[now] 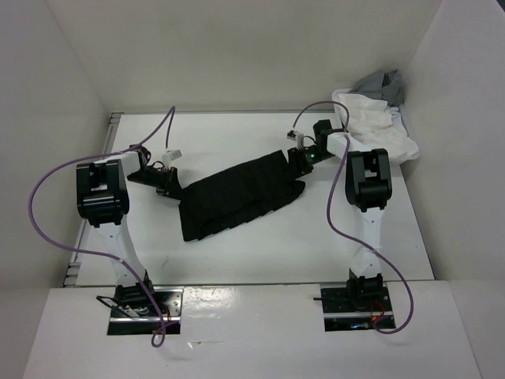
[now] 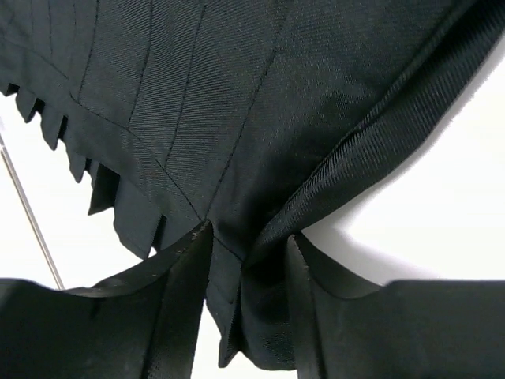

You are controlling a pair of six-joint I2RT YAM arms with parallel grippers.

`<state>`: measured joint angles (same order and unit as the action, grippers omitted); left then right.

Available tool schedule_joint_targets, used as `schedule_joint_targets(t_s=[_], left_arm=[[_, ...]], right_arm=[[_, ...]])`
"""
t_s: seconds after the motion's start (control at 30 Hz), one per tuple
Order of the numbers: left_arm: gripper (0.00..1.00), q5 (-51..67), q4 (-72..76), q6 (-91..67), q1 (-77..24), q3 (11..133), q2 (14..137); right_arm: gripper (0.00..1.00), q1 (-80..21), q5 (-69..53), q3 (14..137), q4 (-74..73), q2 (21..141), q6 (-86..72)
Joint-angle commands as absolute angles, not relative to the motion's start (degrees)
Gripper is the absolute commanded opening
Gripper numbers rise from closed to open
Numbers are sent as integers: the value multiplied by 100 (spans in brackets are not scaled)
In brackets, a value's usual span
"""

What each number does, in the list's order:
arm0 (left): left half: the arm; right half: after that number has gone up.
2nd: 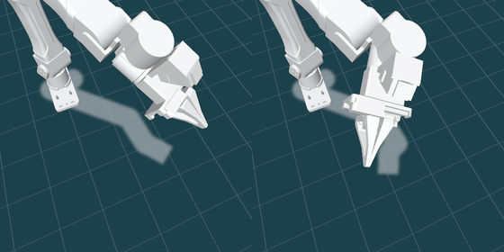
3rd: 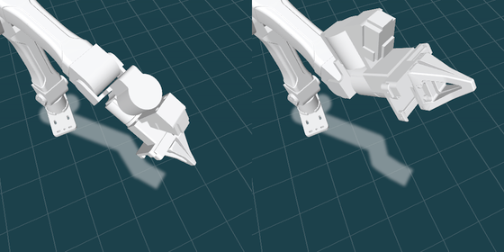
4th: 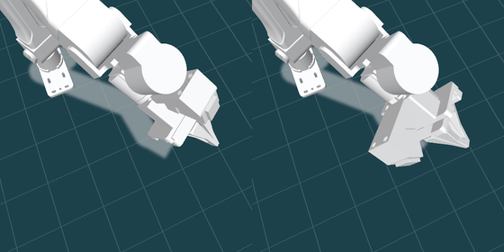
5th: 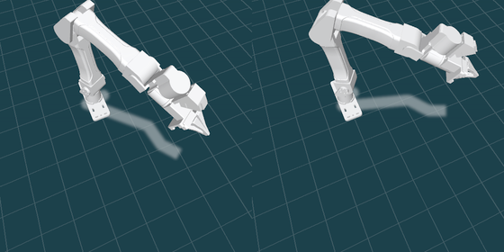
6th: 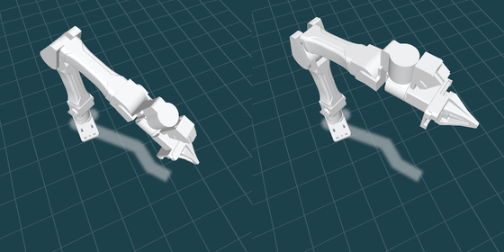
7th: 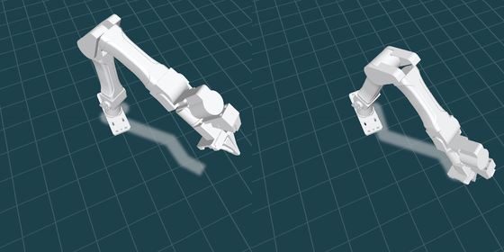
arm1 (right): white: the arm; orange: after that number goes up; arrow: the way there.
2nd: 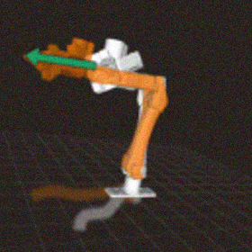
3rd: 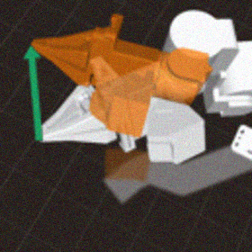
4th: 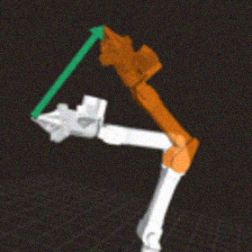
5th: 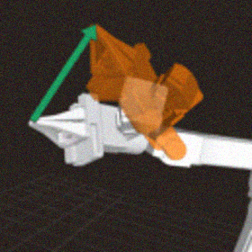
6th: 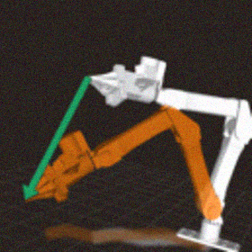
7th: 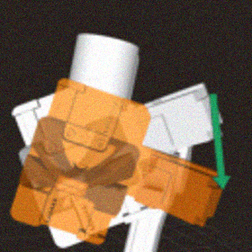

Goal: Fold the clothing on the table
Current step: Fold the skirt

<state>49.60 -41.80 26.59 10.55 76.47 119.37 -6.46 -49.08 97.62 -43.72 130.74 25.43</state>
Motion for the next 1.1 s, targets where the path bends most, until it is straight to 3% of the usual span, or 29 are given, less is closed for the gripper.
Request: schedule_joint_targets(t_s=[0.0, 0.23, 0.33, 0.37, 0.83, 1.07], left_arm=[[0, 4667, -4017, 2769, 1090, 7541, 11874], [0, 4720, -4017, 2769, 1090, 7541, 11874], [0, 4720, -4017, 2769, 1090, 7541, 11874], [0, 4720, -4017, 2769, 1090, 7541, 11874], [0, 4667, -4017, 2418, 914, 7945, 12049], [0, 4729, -3832, 1934, 686, 8314, 12331]], right_arm=[[46, -800, -4667, 9861, -4526, 13307, 2654], [26, -800, -4615, 9861, -4526, 13412, 2602], [3, -800, -4527, 9914, -4526, 13412, 2549], [0, -800, -4474, 9975, -4526, 13412, 2488], [0, -914, -2165, 11064, -4992, 12288, 2224], [0, -1493, -1187, 11382, -5290, 11962, 2224]])
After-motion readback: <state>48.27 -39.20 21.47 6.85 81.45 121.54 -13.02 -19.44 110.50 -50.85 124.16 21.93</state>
